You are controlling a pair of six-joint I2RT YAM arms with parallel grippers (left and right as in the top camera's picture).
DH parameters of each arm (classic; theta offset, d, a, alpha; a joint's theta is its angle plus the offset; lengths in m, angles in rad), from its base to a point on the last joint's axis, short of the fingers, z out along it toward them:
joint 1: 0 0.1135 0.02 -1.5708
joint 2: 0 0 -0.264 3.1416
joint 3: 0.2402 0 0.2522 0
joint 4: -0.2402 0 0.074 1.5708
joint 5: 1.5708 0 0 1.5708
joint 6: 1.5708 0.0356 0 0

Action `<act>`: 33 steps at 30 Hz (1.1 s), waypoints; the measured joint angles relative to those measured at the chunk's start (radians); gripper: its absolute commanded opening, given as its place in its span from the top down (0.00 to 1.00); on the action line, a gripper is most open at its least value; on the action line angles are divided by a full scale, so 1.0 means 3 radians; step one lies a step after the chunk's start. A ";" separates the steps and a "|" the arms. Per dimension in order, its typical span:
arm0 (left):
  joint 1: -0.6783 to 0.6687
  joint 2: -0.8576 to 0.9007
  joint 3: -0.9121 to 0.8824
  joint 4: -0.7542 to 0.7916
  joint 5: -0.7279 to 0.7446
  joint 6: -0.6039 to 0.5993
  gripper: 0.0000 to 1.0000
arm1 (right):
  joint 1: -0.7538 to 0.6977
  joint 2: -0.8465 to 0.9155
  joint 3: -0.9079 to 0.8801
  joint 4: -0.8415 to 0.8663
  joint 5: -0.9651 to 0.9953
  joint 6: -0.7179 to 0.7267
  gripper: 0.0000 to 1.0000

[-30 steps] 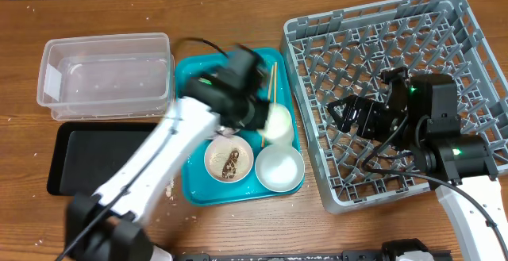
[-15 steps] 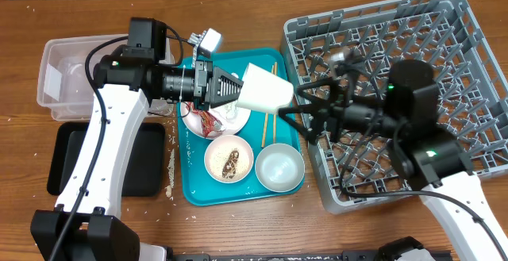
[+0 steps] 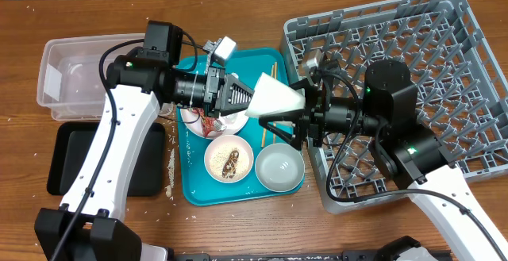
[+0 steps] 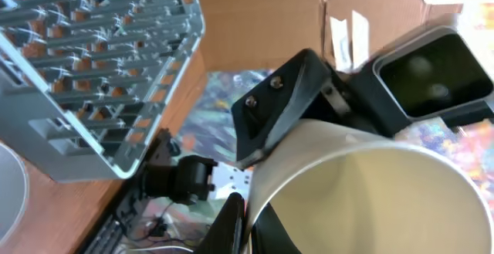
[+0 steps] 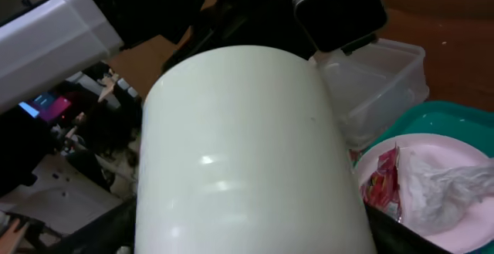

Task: Sort waste into correct bins and load items into the dishwasher
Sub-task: 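Pass the white cup from the left gripper to the right gripper, then lower the white cup into the dish rack with the right gripper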

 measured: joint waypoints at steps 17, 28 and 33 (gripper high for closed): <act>0.0076 0.0000 0.0000 -0.0125 -0.1139 -0.0034 0.00 | -0.0364 -0.0443 0.0043 -0.1349 0.0783 -0.0003 0.48; 0.0271 0.0000 0.0000 -0.0148 -0.2075 -0.0210 0.00 | -0.0483 -0.0525 0.0451 -0.3755 0.2599 0.0524 0.48; 0.0240 0.0000 0.0000 -0.0146 -0.2197 -0.0210 0.00 | -0.0482 -0.0024 0.0451 -0.4002 0.2753 0.0752 0.48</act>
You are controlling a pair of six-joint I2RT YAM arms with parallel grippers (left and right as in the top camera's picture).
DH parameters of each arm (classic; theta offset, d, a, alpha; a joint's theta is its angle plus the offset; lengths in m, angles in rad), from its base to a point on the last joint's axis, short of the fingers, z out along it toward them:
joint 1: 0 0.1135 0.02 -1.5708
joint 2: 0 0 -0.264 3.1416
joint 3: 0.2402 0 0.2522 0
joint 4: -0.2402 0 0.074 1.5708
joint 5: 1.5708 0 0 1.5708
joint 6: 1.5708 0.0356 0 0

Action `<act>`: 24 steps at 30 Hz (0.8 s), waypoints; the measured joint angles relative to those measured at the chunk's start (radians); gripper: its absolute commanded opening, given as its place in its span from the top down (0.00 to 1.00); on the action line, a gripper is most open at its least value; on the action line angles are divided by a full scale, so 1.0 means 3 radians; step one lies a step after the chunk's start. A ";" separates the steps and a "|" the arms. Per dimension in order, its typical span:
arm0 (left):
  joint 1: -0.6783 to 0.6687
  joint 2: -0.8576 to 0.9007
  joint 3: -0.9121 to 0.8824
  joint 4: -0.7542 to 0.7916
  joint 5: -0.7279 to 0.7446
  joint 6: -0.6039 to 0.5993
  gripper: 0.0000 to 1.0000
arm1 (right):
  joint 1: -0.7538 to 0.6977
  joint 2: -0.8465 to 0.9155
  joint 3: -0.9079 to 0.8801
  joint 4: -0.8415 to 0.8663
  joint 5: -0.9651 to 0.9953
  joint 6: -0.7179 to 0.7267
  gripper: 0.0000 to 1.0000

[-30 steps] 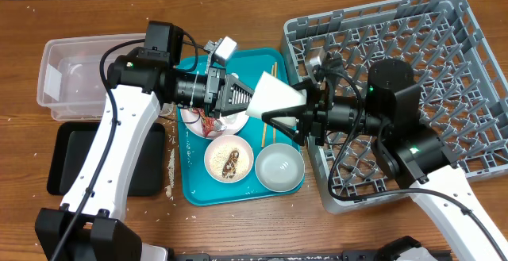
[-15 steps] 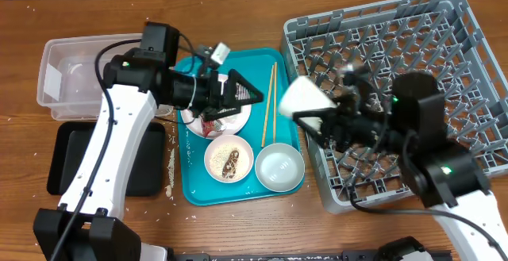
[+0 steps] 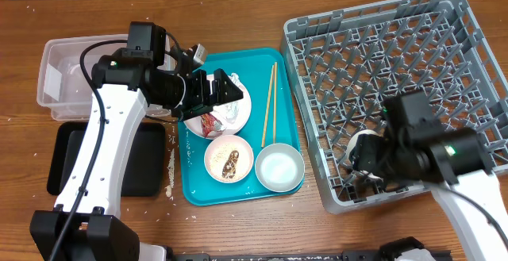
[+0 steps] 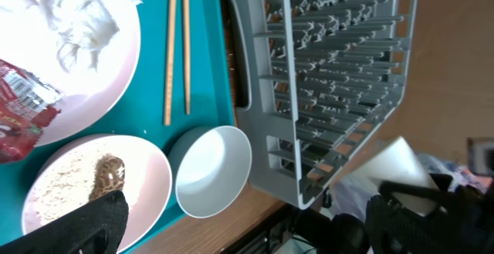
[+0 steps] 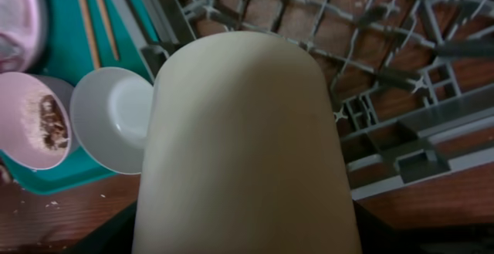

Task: Sort waste into correct bins and load items into the dishwasher
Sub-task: 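Lower the white cup into the dish rack with the right gripper, then grasp the small pink bowl of food with the left gripper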

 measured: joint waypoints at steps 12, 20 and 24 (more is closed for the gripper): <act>-0.0092 0.0000 0.0000 -0.0093 -0.0145 0.0004 0.00 | 0.0000 0.0914 -0.0017 0.0295 -0.0064 0.0009 0.14; -0.0284 0.0000 0.0000 -0.0098 -0.0493 0.0014 0.01 | 0.0000 0.0888 0.0275 0.0261 -0.0089 0.0000 0.11; -0.0484 0.0000 0.0000 -0.0195 -0.0980 -0.0088 0.03 | 0.0000 0.0743 0.0411 0.0506 -0.0148 -0.0045 0.11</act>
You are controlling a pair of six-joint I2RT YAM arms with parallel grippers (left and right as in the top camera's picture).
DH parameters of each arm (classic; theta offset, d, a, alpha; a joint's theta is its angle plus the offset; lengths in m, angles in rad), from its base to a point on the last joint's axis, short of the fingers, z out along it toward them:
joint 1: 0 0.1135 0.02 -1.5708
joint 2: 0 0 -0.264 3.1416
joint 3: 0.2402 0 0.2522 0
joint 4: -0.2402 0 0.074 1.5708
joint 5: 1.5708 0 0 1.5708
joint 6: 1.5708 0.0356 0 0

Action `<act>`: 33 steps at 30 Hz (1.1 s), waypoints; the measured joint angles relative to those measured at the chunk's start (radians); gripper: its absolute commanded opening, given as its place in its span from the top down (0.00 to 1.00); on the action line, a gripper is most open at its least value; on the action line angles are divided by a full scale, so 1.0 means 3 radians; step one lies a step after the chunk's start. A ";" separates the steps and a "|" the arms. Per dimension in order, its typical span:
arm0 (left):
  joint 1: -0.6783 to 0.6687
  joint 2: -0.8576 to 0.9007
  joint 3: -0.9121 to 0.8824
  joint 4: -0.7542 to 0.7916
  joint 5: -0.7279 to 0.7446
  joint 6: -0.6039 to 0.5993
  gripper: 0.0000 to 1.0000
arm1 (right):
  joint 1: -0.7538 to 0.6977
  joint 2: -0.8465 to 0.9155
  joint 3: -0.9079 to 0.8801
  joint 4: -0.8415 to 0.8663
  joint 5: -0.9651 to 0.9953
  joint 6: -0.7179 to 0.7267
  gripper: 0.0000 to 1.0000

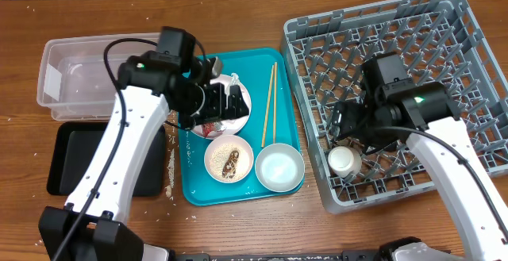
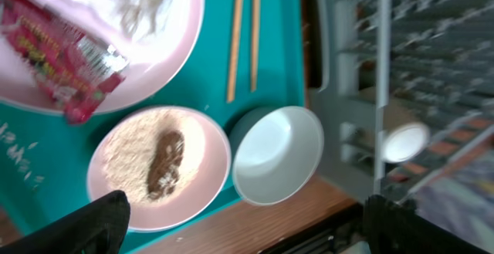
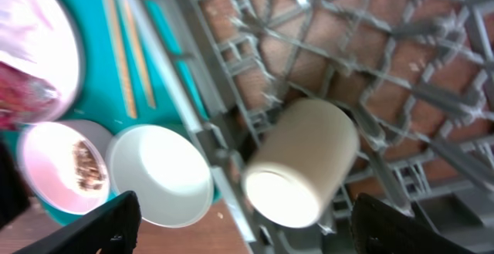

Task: Sort waste into correct bins and load items into the dishwasher
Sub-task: 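Grasp the small pink bowl of food with the left gripper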

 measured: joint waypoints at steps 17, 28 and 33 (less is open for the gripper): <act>-0.0748 0.0013 -0.1189 0.0998 -0.1219 -0.1094 0.33 | 0.0000 -0.0123 0.0009 0.0342 -0.0244 -0.0033 0.10; -0.0987 0.0605 -0.1199 0.1558 -0.0952 -0.1508 0.84 | 0.0000 -0.0125 0.0009 0.0351 -0.0244 -0.0032 0.10; -0.0946 0.0584 -0.1190 0.1469 -0.0872 -0.1583 0.96 | 0.0000 -0.0126 0.0009 0.0336 -0.0243 -0.0033 0.10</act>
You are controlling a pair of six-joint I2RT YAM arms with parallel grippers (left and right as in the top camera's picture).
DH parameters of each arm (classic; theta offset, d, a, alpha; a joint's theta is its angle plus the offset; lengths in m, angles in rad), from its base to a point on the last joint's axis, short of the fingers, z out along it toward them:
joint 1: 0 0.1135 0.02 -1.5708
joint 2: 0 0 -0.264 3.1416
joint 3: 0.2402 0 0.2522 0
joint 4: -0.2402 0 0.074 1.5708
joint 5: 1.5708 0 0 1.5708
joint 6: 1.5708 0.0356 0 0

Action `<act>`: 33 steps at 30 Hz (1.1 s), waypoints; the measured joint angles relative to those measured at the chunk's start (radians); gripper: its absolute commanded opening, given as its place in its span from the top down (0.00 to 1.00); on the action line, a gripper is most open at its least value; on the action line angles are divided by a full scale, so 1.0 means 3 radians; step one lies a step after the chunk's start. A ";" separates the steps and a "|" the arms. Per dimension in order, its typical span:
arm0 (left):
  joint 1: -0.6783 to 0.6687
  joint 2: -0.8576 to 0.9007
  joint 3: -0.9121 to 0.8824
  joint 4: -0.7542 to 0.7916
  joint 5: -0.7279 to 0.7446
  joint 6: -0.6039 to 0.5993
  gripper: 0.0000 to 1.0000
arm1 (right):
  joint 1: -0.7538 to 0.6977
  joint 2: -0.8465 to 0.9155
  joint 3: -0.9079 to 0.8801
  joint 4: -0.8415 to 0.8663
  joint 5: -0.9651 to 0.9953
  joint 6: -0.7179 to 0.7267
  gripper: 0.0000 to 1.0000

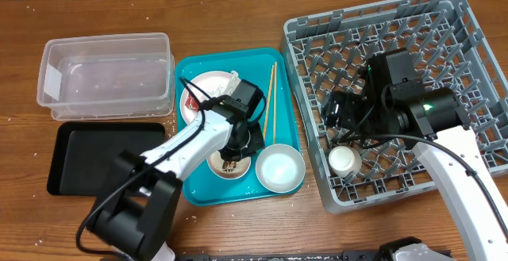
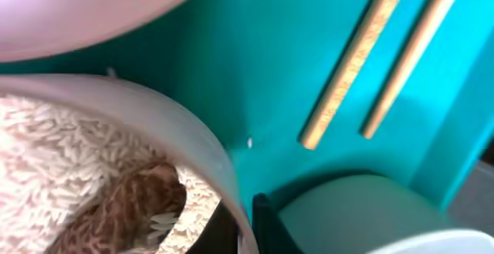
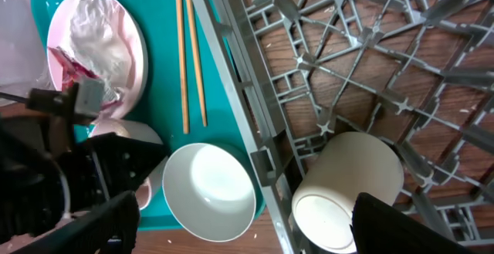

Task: Sort waste into correct bins and load items into the dishwasher
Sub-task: 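Grasp the small pink bowl of food with the left gripper, then tip the pink bowl over the black tray to dump the food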

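Observation:
On the teal tray, my left gripper is down at the pink bowl of rice. In the left wrist view the left gripper is shut on the bowl's rim, one finger inside and one outside. Beside it stand a white bowl and two chopsticks. A pink plate holds a napkin and a red wrapper. A white cup lies in the grey rack. My right gripper hangs open above the rack's front-left corner.
A clear plastic bin sits at the back left, with a black tray in front of it. Rice grains lie scattered on the wood beside the teal tray. The rack fills the right half of the table.
My left gripper was open above the tray; it is now low at the pink rice bowl, shut on its rim. The right gripper stays open over the cup in the rack.
Both grippers met above the tray with the white cup between them. Then my right gripper held the cup over the rack's front corner while the left was open over the plate. Then the cup lay in the rack, let go. Now the left grips the rice bowl.

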 measured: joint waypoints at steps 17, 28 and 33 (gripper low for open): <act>0.2427 -0.1259 0.0065 -0.1279 0.1331 0.1682 0.96 | 0.0000 0.0000 0.0001 0.0004 0.0000 -0.0001 0.10; 0.3986 0.0310 0.0092 -0.2641 0.3325 0.3831 0.96 | 0.0000 0.0000 0.0001 0.0005 -0.0001 0.0001 0.10; 0.4271 0.0624 0.0093 -0.3109 0.3520 0.4613 0.96 | 0.0000 0.0000 0.0001 0.0004 -0.0001 0.0000 0.09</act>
